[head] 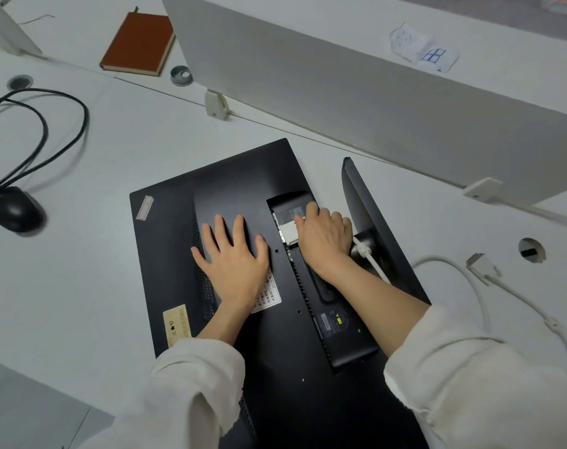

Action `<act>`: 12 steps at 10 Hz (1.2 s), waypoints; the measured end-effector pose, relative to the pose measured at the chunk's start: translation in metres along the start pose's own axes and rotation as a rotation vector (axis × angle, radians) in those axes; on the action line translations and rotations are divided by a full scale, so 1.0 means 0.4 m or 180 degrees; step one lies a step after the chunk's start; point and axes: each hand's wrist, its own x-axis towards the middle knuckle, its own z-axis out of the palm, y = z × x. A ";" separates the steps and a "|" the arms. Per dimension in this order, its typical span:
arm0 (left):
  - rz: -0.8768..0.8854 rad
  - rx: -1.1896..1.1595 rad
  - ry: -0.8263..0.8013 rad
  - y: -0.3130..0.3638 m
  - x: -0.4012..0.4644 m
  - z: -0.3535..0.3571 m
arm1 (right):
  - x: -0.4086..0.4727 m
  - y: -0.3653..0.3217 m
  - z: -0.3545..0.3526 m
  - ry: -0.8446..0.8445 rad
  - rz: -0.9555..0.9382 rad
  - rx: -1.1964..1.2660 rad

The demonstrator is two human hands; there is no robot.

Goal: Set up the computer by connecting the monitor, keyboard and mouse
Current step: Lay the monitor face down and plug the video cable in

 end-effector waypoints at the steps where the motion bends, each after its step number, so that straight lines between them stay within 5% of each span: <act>1: -0.0151 0.0031 -0.0051 0.004 0.002 -0.002 | 0.000 0.001 0.002 -0.0030 -0.0056 -0.0012; 7: -0.0180 0.0104 -0.0048 0.008 0.004 0.006 | -0.015 -0.002 -0.005 0.0069 -0.0124 0.0172; 12: -0.0137 0.0015 -0.0100 0.002 0.004 0.001 | 0.007 0.038 -0.062 -0.0812 -0.0228 0.0647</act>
